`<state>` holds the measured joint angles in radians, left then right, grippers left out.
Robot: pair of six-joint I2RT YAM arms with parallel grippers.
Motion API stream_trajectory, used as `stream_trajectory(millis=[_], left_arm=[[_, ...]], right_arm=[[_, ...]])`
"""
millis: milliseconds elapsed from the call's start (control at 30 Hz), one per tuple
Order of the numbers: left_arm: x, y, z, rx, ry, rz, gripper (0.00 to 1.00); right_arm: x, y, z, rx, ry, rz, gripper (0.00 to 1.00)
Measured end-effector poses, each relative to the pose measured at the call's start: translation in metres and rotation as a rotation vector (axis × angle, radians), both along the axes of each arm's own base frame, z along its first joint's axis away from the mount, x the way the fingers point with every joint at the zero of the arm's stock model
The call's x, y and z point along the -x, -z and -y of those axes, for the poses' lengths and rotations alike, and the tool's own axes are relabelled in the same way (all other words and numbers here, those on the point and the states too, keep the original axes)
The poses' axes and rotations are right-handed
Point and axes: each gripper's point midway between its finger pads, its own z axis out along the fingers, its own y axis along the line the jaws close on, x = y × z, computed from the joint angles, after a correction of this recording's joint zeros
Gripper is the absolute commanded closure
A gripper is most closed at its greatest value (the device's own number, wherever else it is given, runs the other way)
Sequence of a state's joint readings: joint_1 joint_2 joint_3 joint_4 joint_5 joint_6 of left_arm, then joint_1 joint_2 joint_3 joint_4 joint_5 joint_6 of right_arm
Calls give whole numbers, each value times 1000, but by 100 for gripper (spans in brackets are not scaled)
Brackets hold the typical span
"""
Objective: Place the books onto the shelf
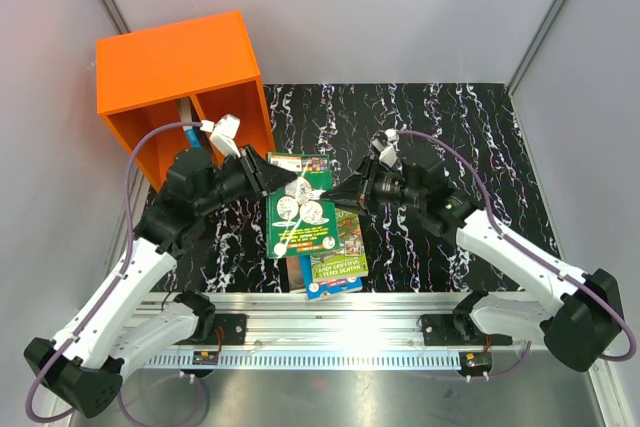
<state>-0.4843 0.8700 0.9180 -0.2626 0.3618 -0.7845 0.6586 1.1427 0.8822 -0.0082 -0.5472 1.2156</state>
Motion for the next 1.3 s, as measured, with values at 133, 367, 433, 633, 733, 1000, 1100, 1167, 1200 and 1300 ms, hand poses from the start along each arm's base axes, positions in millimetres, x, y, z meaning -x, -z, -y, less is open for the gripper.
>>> stream_trajectory(millis=[133, 367, 433, 633, 733, 1000, 1100, 1167, 1200, 1300], left_arm=[[1, 9, -13, -107, -33, -10, 100], [4, 55, -102, -490, -332, -14, 100], [8, 49, -135, -560, -457, 59, 100], [14, 31, -211, -723, -773, 263, 100], [3, 44, -228, -842, -856, 327, 100], [-20, 70, -258, -1030, -1020, 432, 100], [-27, 50, -273, -963, -1138, 471, 100], [-30, 38, -282, -920, -1210, 502, 100], [-32, 31, -287, -897, -1247, 521, 100], [-42, 18, -300, -843, -1318, 567, 100]], right_arm=[[-5, 8, -10, 54, -34, -20, 16], [-26, -9, -7, 183, -18, 68, 8], [-26, -11, -3, 208, -15, 92, 8], [-16, 19, 7, 295, -37, 44, 8], [-8, 39, 13, 332, -48, 3, 8], [6, 61, 22, 389, -92, -45, 9], [12, 66, 25, 408, -118, -50, 9], [14, 69, 26, 423, -134, -53, 9], [15, 70, 27, 431, -140, -53, 9], [20, 77, 31, 460, -162, -68, 9]])
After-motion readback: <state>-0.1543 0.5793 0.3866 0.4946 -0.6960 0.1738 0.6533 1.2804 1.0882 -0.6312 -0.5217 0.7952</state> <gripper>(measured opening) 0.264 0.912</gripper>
